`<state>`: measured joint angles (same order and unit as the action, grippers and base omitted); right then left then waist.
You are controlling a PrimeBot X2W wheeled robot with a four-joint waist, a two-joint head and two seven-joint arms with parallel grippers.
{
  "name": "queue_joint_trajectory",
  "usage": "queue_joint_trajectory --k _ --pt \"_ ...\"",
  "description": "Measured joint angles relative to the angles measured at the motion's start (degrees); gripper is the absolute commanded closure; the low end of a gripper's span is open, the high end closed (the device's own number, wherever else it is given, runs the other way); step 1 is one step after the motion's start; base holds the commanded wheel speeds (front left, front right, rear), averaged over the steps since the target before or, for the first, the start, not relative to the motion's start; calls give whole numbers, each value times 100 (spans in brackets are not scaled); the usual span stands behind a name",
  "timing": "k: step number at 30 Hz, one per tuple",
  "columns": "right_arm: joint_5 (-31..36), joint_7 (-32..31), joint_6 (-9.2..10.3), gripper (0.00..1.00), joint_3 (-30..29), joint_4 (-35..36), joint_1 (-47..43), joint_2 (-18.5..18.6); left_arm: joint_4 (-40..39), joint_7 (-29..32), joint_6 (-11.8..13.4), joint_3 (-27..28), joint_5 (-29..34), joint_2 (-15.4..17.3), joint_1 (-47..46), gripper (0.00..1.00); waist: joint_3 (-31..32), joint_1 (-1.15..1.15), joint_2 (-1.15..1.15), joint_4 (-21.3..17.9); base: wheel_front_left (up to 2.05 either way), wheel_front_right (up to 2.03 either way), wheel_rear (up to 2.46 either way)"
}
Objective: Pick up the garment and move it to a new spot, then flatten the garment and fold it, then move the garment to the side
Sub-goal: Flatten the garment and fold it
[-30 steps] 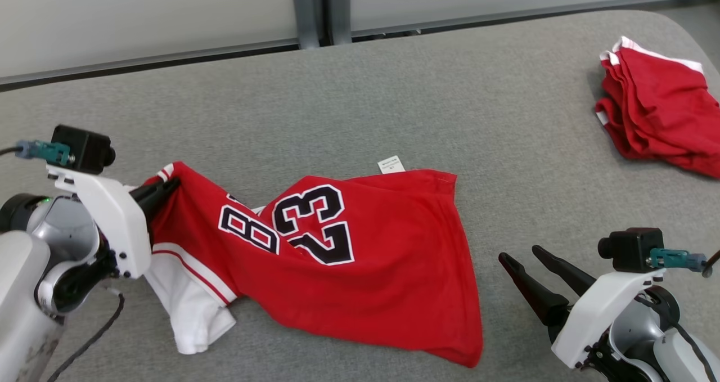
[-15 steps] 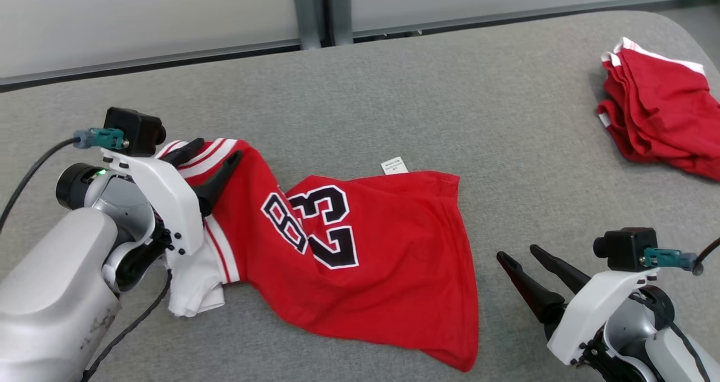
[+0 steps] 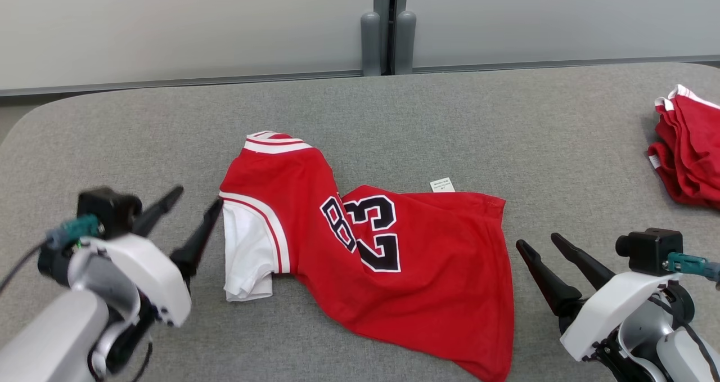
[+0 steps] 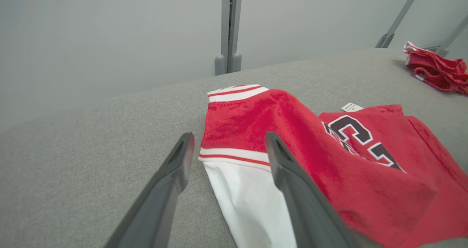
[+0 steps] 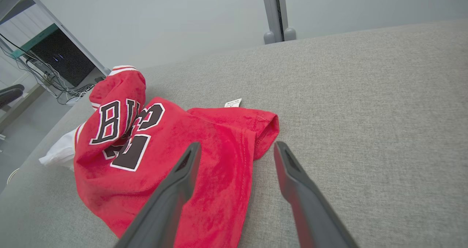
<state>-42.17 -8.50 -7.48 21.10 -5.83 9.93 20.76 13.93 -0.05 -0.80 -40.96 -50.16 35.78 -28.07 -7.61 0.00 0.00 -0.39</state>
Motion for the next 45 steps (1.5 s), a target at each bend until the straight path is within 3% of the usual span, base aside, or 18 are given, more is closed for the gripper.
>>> queue_joint_trajectory --k 5,15,16,17,18,19,20,21,32,39,40,41,45 --pt "36 104 0 0 -22 9 1 -2 -544 103 445 -133 -59 87 706 0 -47 0 0 33 0 0 0" --pt "89 78 0 0 -16 -18 15 9 -724 856 516 -488 -323 -12 932 0 -154 0 0 -54 0 0 0" --pt "89 75 0 0 -10 -19 15 5 -724 907 542 -485 -355 -3 932 7 -156 0 0 -68 0 0 0" --pt "89 69 0 0 -7 -22 15 3 -724 961 539 -491 -377 9 932 21 -161 0 0 -82 0 0 0" --pt "89 68 0 0 -2 -29 15 -4 -723 1000 538 -498 -403 25 932 46 -165 0 0 -95 0 0 0" --pt "89 63 0 0 -1 -32 15 -12 -726 1010 533 -494 -426 30 932 46 -169 0 0 -107 0 0 0" --pt "89 62 0 0 -3 -36 15 -15 -731 1011 533 -493 -439 33 932 63 -172 0 0 -118 0 0 0" --pt "89 62 0 0 -2 -40 15 -20 -733 1011 533 -492 -441 41 933 100 -174 0 0 -128 0 0 0" --pt "86 64 0 0 9 -115 20 -44 -1355 850 532 -660 -24 -93 695 100 -112 0 0 -248 0 0 0" --pt "75 37 0 0 108 -166 96 -69 -873 1380 266 -1241 203 -750 160 100 -118 0 0 -393 0 0 0" --pt "69 37 0 0 123 -181 104 -77 -701 1408 229 -1306 235 -869 96 45 -126 0 0 -413 0 0 0" --pt "69 36 0 0 142 -191 112 -81 -535 1411 199 -1341 248 -971 38 0 -132 0 0 -433 0 0 0" --pt "33 40 0 0 138 -226 113 -81 -183 1196 156 -1334 330 -1179 -87 0 -118 0 0 -449 0 0 0"
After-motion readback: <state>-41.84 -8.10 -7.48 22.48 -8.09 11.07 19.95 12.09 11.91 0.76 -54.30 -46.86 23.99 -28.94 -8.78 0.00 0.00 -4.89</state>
